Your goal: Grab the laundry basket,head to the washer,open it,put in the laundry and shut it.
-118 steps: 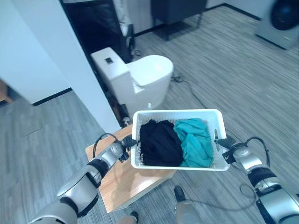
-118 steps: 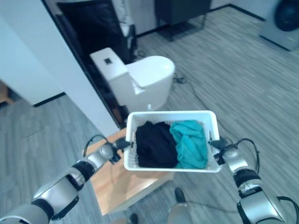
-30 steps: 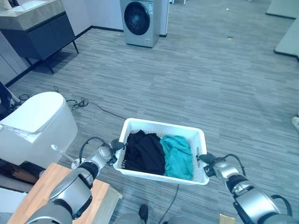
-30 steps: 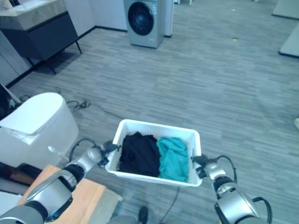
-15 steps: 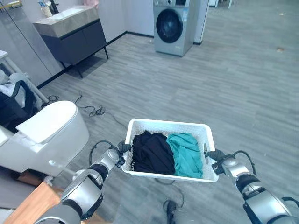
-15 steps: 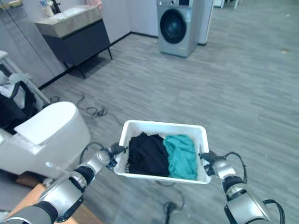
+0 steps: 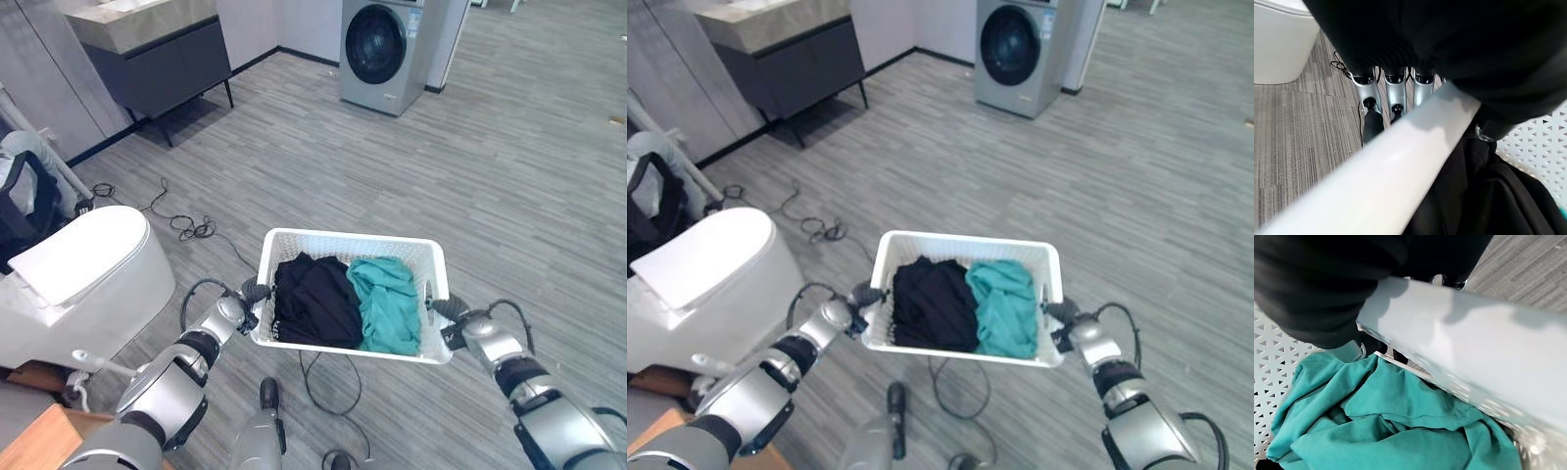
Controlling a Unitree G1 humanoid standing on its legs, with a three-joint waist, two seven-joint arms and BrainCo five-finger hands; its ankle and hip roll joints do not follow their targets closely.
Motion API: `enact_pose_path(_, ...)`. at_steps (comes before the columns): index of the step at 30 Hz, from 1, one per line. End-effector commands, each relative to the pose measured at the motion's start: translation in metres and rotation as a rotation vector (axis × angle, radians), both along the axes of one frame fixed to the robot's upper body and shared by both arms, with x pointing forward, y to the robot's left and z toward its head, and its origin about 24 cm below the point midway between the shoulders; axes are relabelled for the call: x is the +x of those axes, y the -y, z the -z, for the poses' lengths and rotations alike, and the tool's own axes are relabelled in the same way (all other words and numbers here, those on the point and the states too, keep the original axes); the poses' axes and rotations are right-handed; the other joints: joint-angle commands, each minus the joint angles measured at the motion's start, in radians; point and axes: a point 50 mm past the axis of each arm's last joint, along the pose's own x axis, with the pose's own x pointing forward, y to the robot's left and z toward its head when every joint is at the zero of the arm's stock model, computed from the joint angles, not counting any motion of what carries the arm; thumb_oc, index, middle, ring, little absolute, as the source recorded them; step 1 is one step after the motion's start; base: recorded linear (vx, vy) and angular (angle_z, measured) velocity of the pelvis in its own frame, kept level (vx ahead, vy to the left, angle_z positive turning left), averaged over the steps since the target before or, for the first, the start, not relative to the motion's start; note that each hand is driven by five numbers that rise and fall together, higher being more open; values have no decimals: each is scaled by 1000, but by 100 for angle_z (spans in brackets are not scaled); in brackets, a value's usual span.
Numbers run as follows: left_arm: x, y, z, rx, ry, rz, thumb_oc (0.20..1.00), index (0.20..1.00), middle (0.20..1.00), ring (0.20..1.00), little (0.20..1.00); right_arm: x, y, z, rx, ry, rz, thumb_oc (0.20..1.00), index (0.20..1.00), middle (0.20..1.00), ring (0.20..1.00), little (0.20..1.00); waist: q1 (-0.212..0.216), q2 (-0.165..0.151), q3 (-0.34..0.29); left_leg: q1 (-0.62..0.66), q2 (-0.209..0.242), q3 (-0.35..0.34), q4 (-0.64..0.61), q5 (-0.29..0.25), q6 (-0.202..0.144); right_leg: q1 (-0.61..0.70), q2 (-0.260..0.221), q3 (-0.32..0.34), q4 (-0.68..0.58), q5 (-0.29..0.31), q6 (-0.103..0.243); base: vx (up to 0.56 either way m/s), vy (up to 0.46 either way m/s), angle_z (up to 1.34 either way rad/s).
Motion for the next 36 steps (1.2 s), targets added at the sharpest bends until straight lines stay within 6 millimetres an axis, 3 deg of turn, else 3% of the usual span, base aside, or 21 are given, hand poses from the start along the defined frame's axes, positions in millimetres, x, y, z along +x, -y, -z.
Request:
enact_pose_path(1, 18, 10, -25, -8, 94, 28, 200, 200, 200, 200, 200, 24, -3, -39, 122, 218, -36, 200, 200, 200, 200, 200, 62, 39, -84, 92, 23, 1, -7, 80, -1, -48, -57, 102, 128, -86, 109, 467, 102, -17)
enact_pose_path(3, 16, 4, -22, 4, 82, 27, 200, 200, 200, 200, 200, 26, -4, -37, 107, 198, -37, 200, 200, 200, 200, 200, 92, 41, -101, 90, -8, -56, 40, 95, 7, -23, -67, 132, 161, -107, 108, 560, 144, -48)
enact_pose_path(5, 15, -1, -22, 15, 87, 19, 200, 200, 200, 200, 200, 26, -5, -34, 109, 188, -25, 200, 200, 200, 200, 200, 106, 28, -118, 92, -37, -47, 89, 80, 26, -24, -85, 143, 234, -94, 128, 456, 130, -84)
enact_pose_path(8, 13, -6, -21, 30, 88, 15, 200, 200, 200, 200, 200, 23, -1, -28, 107, 163, 7, 200, 200, 200, 200, 200, 112, 12, -134, 107, -73, -17, 119, 36, 67, -67, -108, 154, 376, 0, 167, 280, 121, -18)
enact_pose_path(9, 13, -8, -20, 39, 85, 9, 200, 200, 200, 200, 200, 23, -1, -25, 97, 143, 5, 200, 200, 200, 200, 200, 115, 7, -149, 120, -95, -10, 137, 1, 91, -94, -117, 168, 454, 66, 187, 482, 252, 23)
enact_pose_path(10, 15, -10, -23, 51, 95, 15, 200, 200, 200, 200, 200, 26, 5, -29, 66, 125, 6, 200, 200, 200, 200, 200, 91, 40, -139, 191, -111, -15, 131, -42, 140, -227, -115, 171, 697, 179, 221, 699, 356, -1)
enact_pose_path(11, 16, -10, -25, 55, 99, 14, 200, 200, 200, 200, 200, 29, 4, -32, 64, 131, -1, 200, 200, 200, 200, 200, 72, 67, -124, 242, -109, -14, 123, -66, 161, -306, -118, 151, 778, 175, 214, 611, 324, 13)
enact_pose_path(13, 18, -7, -28, 53, 109, 20, 200, 200, 200, 200, 200, 30, 8, -36, 53, 147, 6, 200, 200, 200, 200, 200, 52, 72, -110, 272, -119, -26, 116, -75, 160, -363, -127, 140, 775, 145, 198, 277, 102, 12)
enact_pose_path(15, 23, 5, -35, 52, 138, 64, 200, 200, 200, 200, 200, 24, 23, -39, 37, 166, 40, 200, 200, 200, 200, 200, -11, 72, -93, 335, -136, -69, 96, -95, 139, -445, -90, 151, 642, 82, 178, 372, -7, 20)
enact_pose_path(16, 23, 5, -35, 52, 137, 65, 200, 200, 200, 200, 200, 24, 23, -39, 37, 165, 40, 200, 200, 200, 200, 200, -15, 72, -90, 339, -136, -73, 96, -96, 139, -438, -91, 147, 641, 80, 177, 396, -47, 81)
enact_pose_path(17, 27, 14, -40, 51, 153, 89, 200, 200, 200, 200, 200, 23, 26, -40, 29, 169, 42, 200, 200, 200, 200, 200, -37, 66, -84, 361, -143, -78, 91, -117, 127, -463, -111, 129, 517, 79, 172, 379, -88, 100)
enact_pose_path(18, 29, 23, -43, 45, 169, 110, 200, 200, 200, 200, 200, 22, 30, -41, 29, 171, 53, 200, 200, 200, 200, 200, -61, 54, -87, 400, -164, -95, 84, -150, 116, -507, -135, 127, 351, 105, 175, 389, -86, 85)
enact_pose_path(22, 29, 27, -42, 45, 169, 114, 200, 200, 200, 200, 200, 19, 33, -40, 32, 163, 60, 200, 200, 200, 200, 200, -84, 51, -82, 459, -173, -107, 82, -200, 105, -508, -166, 93, 181, 163, 195, 373, -104, 20)
enact_pose_path(23, 27, 25, -39, 55, 161, 109, 200, 200, 200, 200, 200, 17, 31, -35, 41, 152, 57, 200, 200, 200, 200, 200, -91, 48, -84, 506, -177, -98, 90, -244, 97, -519, -189, 28, 79, 198, 213, 459, -141, 4)
enact_pose_path(26, 25, 22, -36, 78, 152, 127, 200, 200, 200, 200, 200, 14, 30, -31, 47, 136, 46, 200, 200, 200, 200, 200, -94, 42, -114, 586, -166, -65, 89, -295, 76, -507, -211, -88, 52, 223, 215, 556, -193, -1)
enact_pose_path(29, 24, 23, -35, 74, 145, 136, 200, 200, 200, 200, 200, 13, 34, -32, 39, 130, 52, 200, 200, 200, 200, 200, -108, 40, -134, 592, -144, -67, 158, -293, 47, -471, -198, -64, 60, 252, 198, 480, -210, 22)
enact_pose_path(30, 23, 23, -33, 67, 137, 127, 200, 200, 200, 200, 200, 11, 37, -32, 32, 130, 55, 200, 200, 200, 200, 200, -121, 46, -141, 565, -104, -47, 314, -214, 2, -438, -177, -56, 95, 241, 170, 298, -156, 37)
enact_pose_path(31, 23, 23, -33, 67, 137, 127, 200, 200, 200, 200, 200, 11, 37, -32, 32, 130, 55, 200, 200, 200, 200, 200, -122, 49, -141, 561, -100, -48, 323, -219, 0, -438, -174, -58, 96, 240, 169, 459, -265, 18)
enact_pose_path(33, 23, 20, -32, 58, 131, 108, 200, 200, 200, 200, 200, 9, 37, -30, 51, 131, 76, 200, 200, 200, 200, 200, -110, 36, -128, 449, -43, -24, 639, -11, -33, -369, -142, -57, 127, 175, 102, 318, -276, -1)
enact_pose_path(35, 23, 18, -33, 42, 135, 90, 200, 200, 200, 200, 200, 12, 32, -30, 50, 130, 54, 200, 200, 200, 200, 200, -91, 40, -114, 401, -46, -45, 747, 18, -35, -340, -116, -46, 132, 157, 81, 243, -216, -10)
enact_pose_path(36, 23, 18, -34, 37, 136, 88, 200, 200, 200, 200, 200, 12, 32, -30, 49, 132, 54, 200, 200, 200, 200, 200, -77, 13, -103, 337, -62, -48, 832, 41, -29, -317, -125, -34, 127, 147, 71, 315, -265, -39)
